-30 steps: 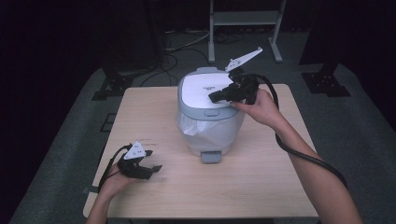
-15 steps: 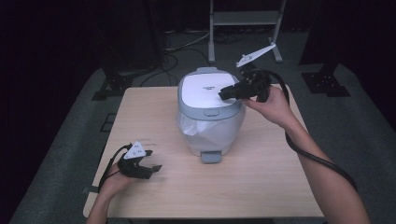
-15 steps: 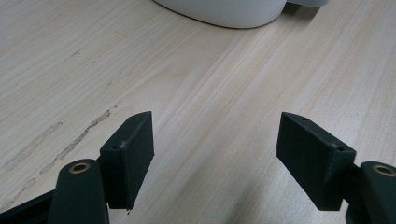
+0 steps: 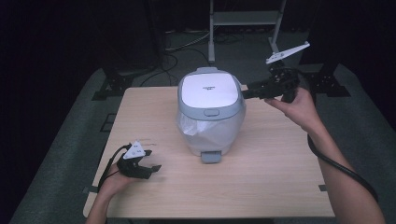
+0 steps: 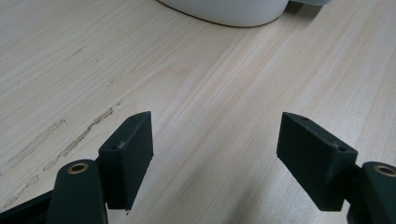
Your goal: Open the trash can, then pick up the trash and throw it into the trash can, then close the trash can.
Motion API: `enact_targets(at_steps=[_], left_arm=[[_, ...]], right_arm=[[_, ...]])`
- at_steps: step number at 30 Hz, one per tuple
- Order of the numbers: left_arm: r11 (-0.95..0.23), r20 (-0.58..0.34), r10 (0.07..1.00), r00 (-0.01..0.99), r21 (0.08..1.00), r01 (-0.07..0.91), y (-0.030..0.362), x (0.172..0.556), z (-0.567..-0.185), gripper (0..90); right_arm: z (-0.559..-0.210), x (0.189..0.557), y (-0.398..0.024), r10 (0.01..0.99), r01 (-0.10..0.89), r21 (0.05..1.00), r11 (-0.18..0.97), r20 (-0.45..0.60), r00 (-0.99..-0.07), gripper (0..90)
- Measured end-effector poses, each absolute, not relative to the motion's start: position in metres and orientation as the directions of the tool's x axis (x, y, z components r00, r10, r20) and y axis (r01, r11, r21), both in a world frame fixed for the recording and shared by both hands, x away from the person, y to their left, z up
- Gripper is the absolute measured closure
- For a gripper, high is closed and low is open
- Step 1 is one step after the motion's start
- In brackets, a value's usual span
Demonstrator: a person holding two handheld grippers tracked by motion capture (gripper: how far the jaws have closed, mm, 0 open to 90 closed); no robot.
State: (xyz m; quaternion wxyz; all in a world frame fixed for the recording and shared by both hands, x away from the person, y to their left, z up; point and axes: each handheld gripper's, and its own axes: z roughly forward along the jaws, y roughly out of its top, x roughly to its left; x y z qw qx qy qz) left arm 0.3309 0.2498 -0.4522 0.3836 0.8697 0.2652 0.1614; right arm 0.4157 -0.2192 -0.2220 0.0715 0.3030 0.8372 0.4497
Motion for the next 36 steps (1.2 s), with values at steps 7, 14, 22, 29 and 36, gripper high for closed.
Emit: enact_targets(at_steps=[7, 14, 22, 29, 36], left_arm=[[-0.562, 0.073, 0.588, 0.805, 0.752, 0.343, 0.250, 0.331, -0.453, 25.6], [-0.562, 0.075, 0.593, 0.802, 0.752, 0.345, 0.251, 0.329, -0.453, 25.3], [-0.564, 0.076, 0.592, 0.802, 0.750, 0.345, 0.252, 0.331, -0.453, 24.9], [-0.565, 0.078, 0.590, 0.804, 0.750, 0.342, 0.251, 0.331, -0.453, 24.9], [-0.557, 0.075, 0.599, 0.797, 0.755, 0.347, 0.253, 0.330, -0.453, 24.9]], right_arm=[[-0.231, 0.414, -0.242, 0.613, 0.473, 0.789, 0.393, 0.159, -0.774, 48.6], [-0.245, 0.416, -0.252, 0.631, 0.507, 0.775, 0.377, 0.186, -0.753, 47.9], [-0.253, 0.417, -0.260, 0.645, 0.528, 0.762, 0.374, 0.195, -0.739, 46.9], [-0.265, 0.417, -0.264, 0.660, 0.549, 0.748, 0.373, 0.202, -0.724, 45.0], [-0.275, 0.420, -0.266, 0.662, 0.561, 0.739, 0.373, 0.211, -0.719, 43.8]])
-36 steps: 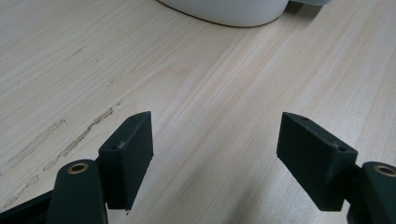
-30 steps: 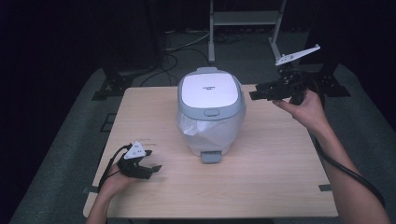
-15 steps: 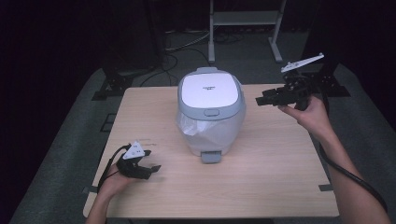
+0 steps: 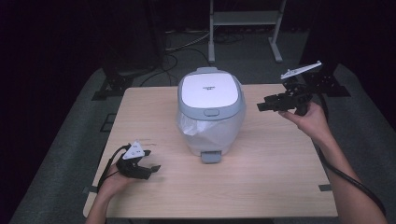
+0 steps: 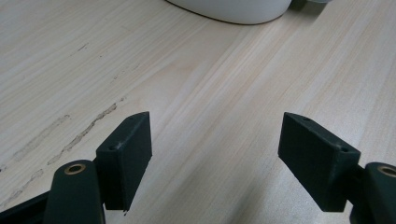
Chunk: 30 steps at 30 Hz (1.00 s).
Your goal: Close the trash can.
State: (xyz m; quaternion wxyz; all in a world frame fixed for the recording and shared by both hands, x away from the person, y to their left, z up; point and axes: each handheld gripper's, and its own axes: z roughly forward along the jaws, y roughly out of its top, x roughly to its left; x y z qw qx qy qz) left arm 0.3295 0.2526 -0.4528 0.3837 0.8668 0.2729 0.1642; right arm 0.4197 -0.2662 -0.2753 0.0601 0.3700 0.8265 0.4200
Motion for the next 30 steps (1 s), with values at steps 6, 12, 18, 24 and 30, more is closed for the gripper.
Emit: enact_targets(at_steps=[6, 12, 18, 24, 30], left_arm=[[-0.557, 0.075, 0.600, 0.796, 0.754, 0.349, 0.253, 0.329, -0.453, 24.9], [-0.552, 0.075, 0.601, 0.795, 0.759, 0.345, 0.252, 0.330, -0.451, 24.5], [-0.552, 0.075, 0.603, 0.794, 0.758, 0.348, 0.251, 0.331, -0.451, 24.4], [-0.548, 0.076, 0.609, 0.789, 0.760, 0.350, 0.253, 0.331, -0.451, 23.2], [-0.553, 0.076, 0.607, 0.791, 0.756, 0.352, 0.253, 0.330, -0.452, 22.8]], right_arm=[[-0.284, 0.420, -0.268, 0.664, 0.567, 0.737, 0.369, 0.218, -0.715, 43.2], [-0.292, 0.418, -0.271, 0.675, 0.577, 0.731, 0.365, 0.219, -0.704, 41.2], [-0.301, 0.414, -0.276, 0.681, 0.588, 0.726, 0.357, 0.228, -0.695, 40.9], [-0.318, 0.411, -0.281, 0.692, 0.603, 0.720, 0.343, 0.241, -0.681, 40.2], [-0.333, 0.405, -0.286, 0.702, 0.618, 0.708, 0.341, 0.245, -0.668, 39.9]])
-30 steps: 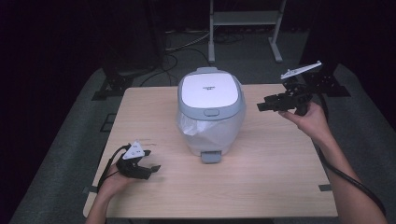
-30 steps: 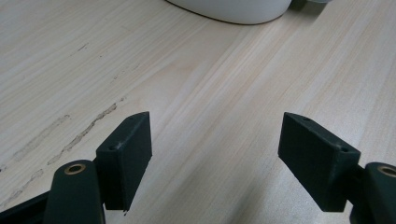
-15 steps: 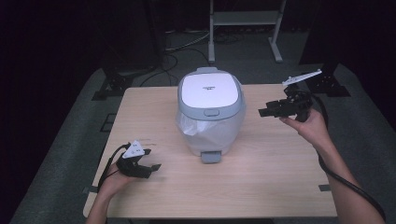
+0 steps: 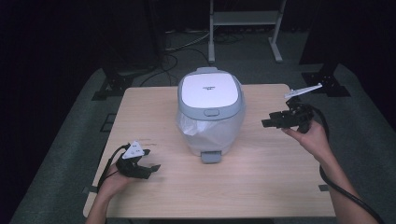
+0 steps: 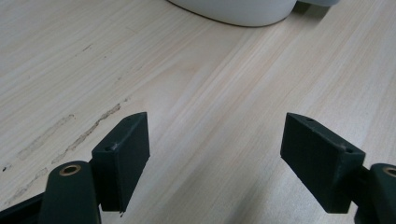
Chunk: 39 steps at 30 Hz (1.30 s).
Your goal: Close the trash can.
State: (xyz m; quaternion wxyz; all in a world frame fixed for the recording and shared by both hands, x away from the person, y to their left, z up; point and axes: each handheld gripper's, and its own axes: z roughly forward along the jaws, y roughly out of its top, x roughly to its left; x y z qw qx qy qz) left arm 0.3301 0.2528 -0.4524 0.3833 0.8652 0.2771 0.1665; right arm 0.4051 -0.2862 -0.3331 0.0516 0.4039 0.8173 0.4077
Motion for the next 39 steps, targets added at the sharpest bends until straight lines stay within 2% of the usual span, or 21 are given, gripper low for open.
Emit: enact_targets(at_steps=[39], left_arm=[[-0.565, 0.083, 0.596, 0.799, 0.750, 0.343, 0.244, 0.333, -0.453, 18.9]], right_arm=[[-0.382, 0.374, -0.306, 0.720, 0.663, 0.684, 0.305, 0.289, -0.630, 37.5]])
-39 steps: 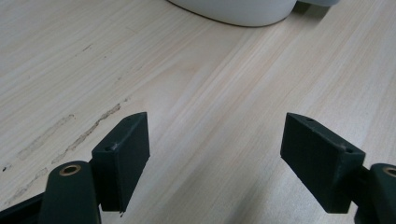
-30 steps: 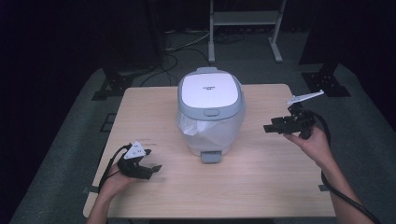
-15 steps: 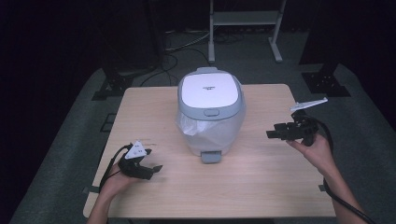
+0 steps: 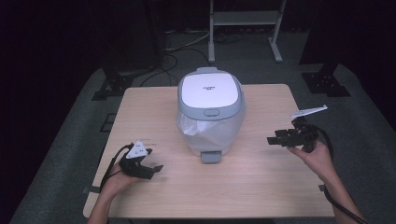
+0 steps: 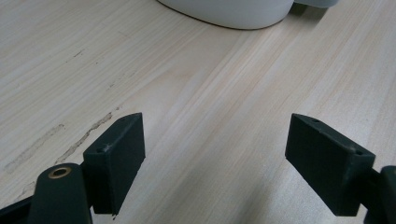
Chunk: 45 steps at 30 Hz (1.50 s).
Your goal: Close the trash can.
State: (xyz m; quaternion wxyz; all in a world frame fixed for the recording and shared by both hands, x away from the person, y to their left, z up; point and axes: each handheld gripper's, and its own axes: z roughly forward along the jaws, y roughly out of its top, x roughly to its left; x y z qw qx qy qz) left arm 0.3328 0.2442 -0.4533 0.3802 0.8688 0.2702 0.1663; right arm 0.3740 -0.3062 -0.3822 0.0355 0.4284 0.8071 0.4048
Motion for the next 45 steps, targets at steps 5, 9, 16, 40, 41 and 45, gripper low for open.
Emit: enact_targets(at_steps=[5, 9, 16, 40, 41, 45], left_arm=[[-0.565, 0.083, 0.596, 0.799, 0.750, 0.343, 0.244, 0.333, -0.454, 18.8], [-0.565, 0.083, 0.595, 0.799, 0.750, 0.343, 0.244, 0.333, -0.454, 18.8], [-0.565, 0.083, 0.595, 0.799, 0.751, 0.343, 0.244, 0.334, -0.453, 18.8], [-0.561, 0.076, 0.599, 0.797, 0.750, 0.350, 0.242, 0.335, -0.454, 18.3], [-0.561, 0.075, 0.599, 0.797, 0.750, 0.351, 0.242, 0.335, -0.454, 18.3], [-0.561, 0.076, 0.599, 0.797, 0.750, 0.350, 0.242, 0.335, -0.454, 18.3]], right_arm=[[-0.387, 0.371, -0.306, 0.720, 0.665, 0.683, 0.304, 0.293, -0.630, 37.1], [-0.390, 0.368, -0.306, 0.719, 0.661, 0.686, 0.305, 0.289, -0.632, 37.0], [-0.395, 0.362, -0.307, 0.719, 0.666, 0.683, 0.299, 0.297, -0.628, 37.1], [-0.417, 0.341, -0.317, 0.721, 0.677, 0.687, 0.262, 0.328, -0.611, 36.6], [-0.419, 0.339, -0.317, 0.721, 0.680, 0.686, 0.259, 0.331, -0.609, 36.6], [-0.424, 0.334, -0.317, 0.720, 0.680, 0.688, 0.255, 0.334, -0.609, 36.4]])
